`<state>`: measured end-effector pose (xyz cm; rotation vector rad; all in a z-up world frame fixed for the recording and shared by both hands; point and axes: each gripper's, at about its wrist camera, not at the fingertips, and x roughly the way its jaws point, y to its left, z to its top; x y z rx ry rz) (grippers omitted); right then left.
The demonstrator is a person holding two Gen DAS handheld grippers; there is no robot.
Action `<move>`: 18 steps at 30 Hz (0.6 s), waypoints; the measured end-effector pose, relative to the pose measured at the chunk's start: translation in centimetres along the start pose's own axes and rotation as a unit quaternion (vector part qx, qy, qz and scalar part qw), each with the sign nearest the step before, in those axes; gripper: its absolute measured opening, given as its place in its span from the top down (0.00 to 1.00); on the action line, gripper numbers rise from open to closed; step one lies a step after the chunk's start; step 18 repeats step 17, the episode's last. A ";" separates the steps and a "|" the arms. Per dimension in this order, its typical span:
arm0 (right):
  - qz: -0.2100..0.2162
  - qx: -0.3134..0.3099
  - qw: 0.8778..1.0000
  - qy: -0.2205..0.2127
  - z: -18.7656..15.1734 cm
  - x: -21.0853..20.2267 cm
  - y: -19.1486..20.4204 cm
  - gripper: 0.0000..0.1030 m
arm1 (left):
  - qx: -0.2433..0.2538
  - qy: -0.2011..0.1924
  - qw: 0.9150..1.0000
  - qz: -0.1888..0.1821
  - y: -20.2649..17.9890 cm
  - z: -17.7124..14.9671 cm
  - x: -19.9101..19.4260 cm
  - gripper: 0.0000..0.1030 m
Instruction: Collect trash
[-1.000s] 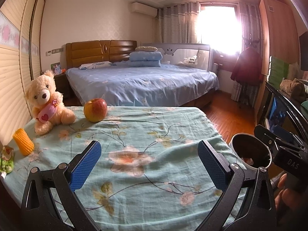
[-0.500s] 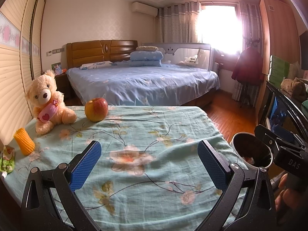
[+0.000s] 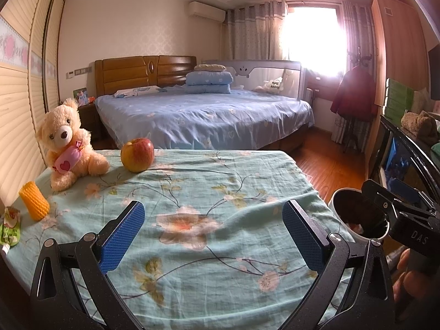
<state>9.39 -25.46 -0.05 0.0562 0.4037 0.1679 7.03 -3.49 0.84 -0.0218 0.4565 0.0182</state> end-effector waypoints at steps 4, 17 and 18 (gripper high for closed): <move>0.000 0.001 1.000 0.001 0.0 0.0 0.1 0.00 | 0.000 0.001 1.000 0.000 0.0 0.0 0.0 0.01; 0.004 0.006 1.000 0.014 -0.3 0.7 0.2 0.00 | -0.003 0.015 1.000 -0.003 0.2 -0.8 0.7 0.01; 0.004 0.006 1.000 0.014 -0.3 0.7 0.2 0.00 | -0.003 0.015 1.000 -0.003 0.2 -0.8 0.7 0.01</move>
